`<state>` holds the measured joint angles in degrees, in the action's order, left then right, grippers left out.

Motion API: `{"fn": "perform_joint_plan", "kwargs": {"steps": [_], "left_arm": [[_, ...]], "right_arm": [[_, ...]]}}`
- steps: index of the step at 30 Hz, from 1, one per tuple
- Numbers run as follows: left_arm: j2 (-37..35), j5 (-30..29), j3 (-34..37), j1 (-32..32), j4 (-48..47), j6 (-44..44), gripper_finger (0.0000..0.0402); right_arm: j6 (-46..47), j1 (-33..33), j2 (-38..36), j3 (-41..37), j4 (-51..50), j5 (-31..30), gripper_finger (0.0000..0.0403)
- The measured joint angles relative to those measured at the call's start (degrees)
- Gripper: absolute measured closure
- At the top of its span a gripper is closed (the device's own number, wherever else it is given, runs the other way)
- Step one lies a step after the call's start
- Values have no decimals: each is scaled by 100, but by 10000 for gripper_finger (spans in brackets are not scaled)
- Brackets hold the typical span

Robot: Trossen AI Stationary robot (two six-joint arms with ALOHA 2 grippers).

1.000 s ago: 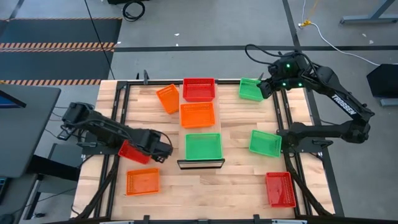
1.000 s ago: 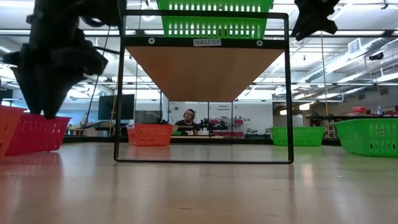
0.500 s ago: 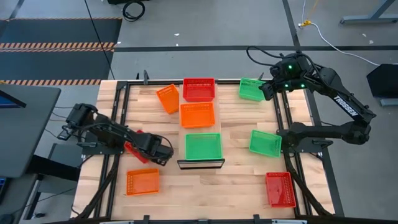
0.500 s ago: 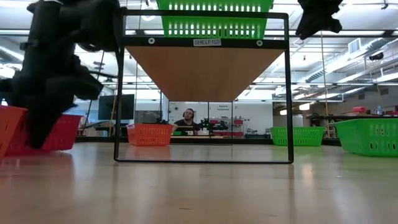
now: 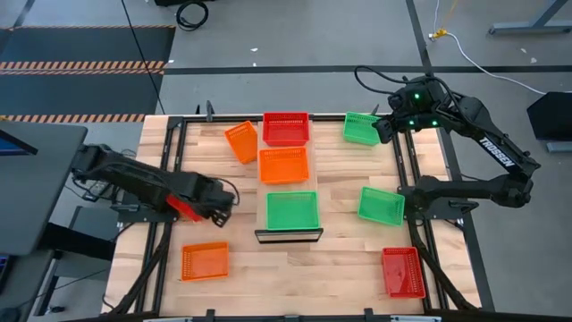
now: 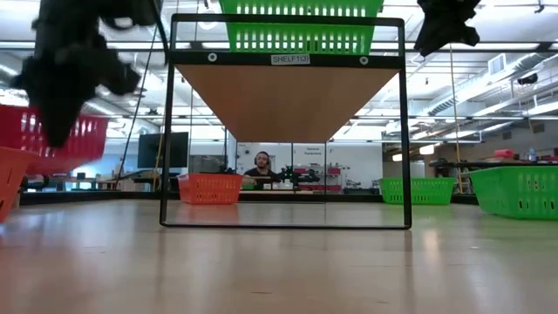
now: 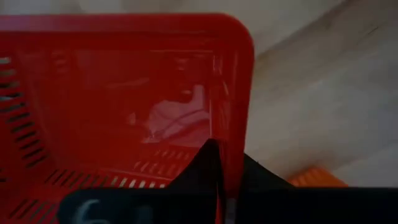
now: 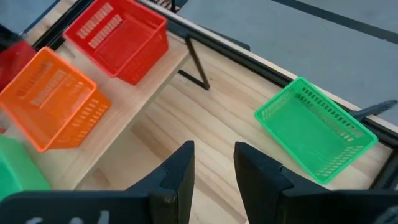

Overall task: Stack baskets on shelf by color
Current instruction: Stack the left red basket on top of the red basket on the shelf

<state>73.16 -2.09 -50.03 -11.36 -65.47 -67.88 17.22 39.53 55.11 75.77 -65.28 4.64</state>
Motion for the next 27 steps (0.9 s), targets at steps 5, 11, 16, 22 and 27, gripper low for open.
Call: {"fn": "perform_joint_plan", "kwargs": {"steps": [5, 11, 16, 22, 27], "left_arm": [[-579, -621, -741, 353, -712, 1714, 398], [-651, -1378, -1992, 853, -1041, 4680, 399], [-647, -1658, -2694, 1259, -665, 8193, 394], [-643, -1339, -3076, 1982, 165, 10886, 394], [-544, -665, -3155, 2467, 699, 12028, 398]], "right_arm": [[80, 0, 0, 0, 13, -220, 285], [375, -8, 11, 0, 266, -201, 285], [694, -96, 11, 0, 585, -201, 285], [983, -402, 44, -1, 1334, 119, 285], [674, -996, 346, 0, 2968, 1170, 285]]}}
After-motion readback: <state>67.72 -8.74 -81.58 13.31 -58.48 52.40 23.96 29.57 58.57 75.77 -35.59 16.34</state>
